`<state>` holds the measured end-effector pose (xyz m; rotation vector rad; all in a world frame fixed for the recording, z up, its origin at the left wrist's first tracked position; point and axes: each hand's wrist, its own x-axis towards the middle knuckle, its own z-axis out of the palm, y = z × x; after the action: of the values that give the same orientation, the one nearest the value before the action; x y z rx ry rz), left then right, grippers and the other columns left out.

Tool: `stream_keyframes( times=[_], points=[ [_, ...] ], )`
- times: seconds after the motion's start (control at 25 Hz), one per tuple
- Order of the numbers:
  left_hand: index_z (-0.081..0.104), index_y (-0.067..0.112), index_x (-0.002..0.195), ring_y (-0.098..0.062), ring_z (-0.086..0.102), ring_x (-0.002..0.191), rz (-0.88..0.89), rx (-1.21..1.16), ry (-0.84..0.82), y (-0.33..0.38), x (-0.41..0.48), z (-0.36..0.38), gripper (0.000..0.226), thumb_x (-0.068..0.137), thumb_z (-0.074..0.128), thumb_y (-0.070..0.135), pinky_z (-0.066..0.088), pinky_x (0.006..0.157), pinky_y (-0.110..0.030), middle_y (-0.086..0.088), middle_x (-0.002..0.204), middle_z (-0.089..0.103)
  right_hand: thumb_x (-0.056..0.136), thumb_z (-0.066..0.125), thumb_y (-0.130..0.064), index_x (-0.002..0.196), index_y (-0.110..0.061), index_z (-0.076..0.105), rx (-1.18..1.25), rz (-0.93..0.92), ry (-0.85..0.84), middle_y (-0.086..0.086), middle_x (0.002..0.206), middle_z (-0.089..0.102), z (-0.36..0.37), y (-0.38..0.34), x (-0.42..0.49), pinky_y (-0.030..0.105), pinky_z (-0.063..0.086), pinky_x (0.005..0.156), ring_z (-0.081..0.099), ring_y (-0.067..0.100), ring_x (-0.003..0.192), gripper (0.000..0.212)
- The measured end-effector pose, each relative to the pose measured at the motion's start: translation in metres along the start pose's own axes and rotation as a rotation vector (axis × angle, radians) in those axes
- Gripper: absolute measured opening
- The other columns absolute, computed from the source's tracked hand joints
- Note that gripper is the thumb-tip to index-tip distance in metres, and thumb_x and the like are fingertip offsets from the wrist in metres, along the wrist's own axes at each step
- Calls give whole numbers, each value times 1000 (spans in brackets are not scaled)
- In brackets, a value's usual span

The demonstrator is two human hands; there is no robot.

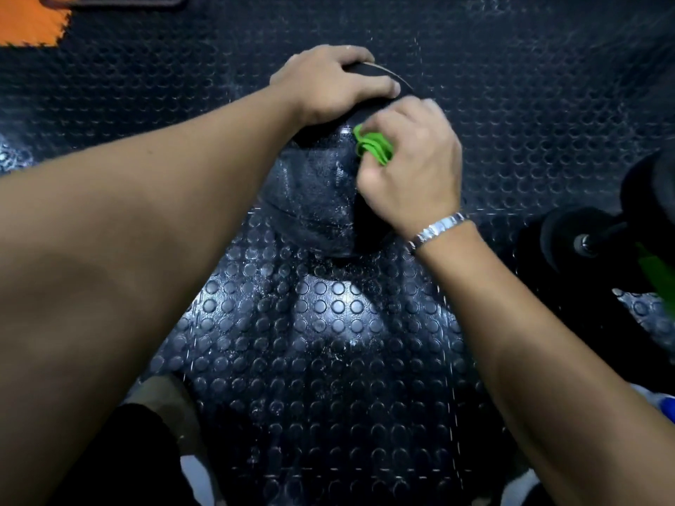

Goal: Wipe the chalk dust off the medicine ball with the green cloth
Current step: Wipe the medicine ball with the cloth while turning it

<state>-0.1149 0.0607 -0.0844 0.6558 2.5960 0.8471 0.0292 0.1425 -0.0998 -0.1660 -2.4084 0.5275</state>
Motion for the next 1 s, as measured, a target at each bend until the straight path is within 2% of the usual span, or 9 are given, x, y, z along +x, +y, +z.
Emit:
stream_keyframes(
  times=[0.16, 0.24, 0.36, 0.52, 0.6, 0.72, 0.76, 0.92, 1.0],
  points=[
    [61, 59, 132, -19, 51, 140, -25, 18, -8, 11, 0, 4, 79, 59, 63, 91, 37, 119, -41, 18, 146, 60, 69, 54, -14, 76, -9, 67, -67, -238, -177, 10, 81, 64, 1, -14, -41, 43, 43, 62, 55, 33, 75, 16],
    [59, 60, 135, -19, 50, 141, -43, 42, -2, 14, -1, 7, 84, 57, 62, 92, 38, 119, -42, 17, 149, 58, 70, 56, -14, 78, -9, 68, -44, -201, -153, 10, 81, 64, -13, 6, -40, 45, 46, 63, 54, 33, 74, 15],
    [61, 58, 132, -19, 53, 137, -33, 57, -1, 19, 2, 6, 79, 60, 61, 91, 41, 116, -39, 17, 145, 62, 72, 53, -12, 78, -8, 68, -66, -7, -7, 13, 82, 64, -4, 5, -7, 47, 46, 64, 55, 36, 73, 17],
    [61, 59, 133, -18, 50, 140, -45, 25, -12, 11, -2, -1, 76, 63, 64, 88, 37, 118, -37, 17, 148, 59, 77, 59, -11, 80, -8, 68, -83, -229, -139, 11, 87, 66, 3, -11, -49, 44, 43, 63, 55, 33, 77, 10],
    [60, 60, 133, -19, 49, 141, -51, 16, -4, 9, -4, 0, 78, 61, 63, 90, 36, 119, -39, 17, 149, 58, 76, 62, -12, 81, -9, 70, -52, -189, -103, 10, 86, 65, -7, 4, -46, 44, 46, 64, 55, 32, 76, 10],
    [59, 59, 137, -20, 52, 140, -60, 35, 12, 13, -2, 4, 87, 57, 58, 93, 38, 119, -42, 17, 148, 60, 76, 59, -12, 81, -9, 71, -20, 15, 33, 12, 85, 65, 4, -3, -8, 46, 47, 65, 57, 35, 76, 13],
    [59, 59, 136, -20, 52, 139, -57, 37, 14, 16, -1, 6, 87, 56, 58, 93, 38, 119, -43, 18, 146, 61, 76, 58, -13, 80, -9, 70, -35, -8, 36, 12, 85, 65, 9, -13, -8, 45, 46, 64, 56, 35, 76, 13],
    [60, 60, 134, -21, 50, 140, -56, 44, 2, 15, -6, 5, 81, 59, 59, 92, 37, 118, -45, 17, 146, 60, 80, 63, -14, 80, -7, 69, -65, -226, -149, 10, 88, 66, 2, -16, -68, 44, 43, 63, 55, 32, 76, 9],
    [59, 60, 135, -21, 50, 140, -57, 48, 12, 15, -5, 6, 82, 60, 59, 92, 38, 118, -44, 18, 147, 60, 82, 65, -12, 83, -6, 71, -38, -160, -64, 10, 89, 67, -4, 3, -61, 44, 45, 62, 55, 31, 74, 8]
  ],
)
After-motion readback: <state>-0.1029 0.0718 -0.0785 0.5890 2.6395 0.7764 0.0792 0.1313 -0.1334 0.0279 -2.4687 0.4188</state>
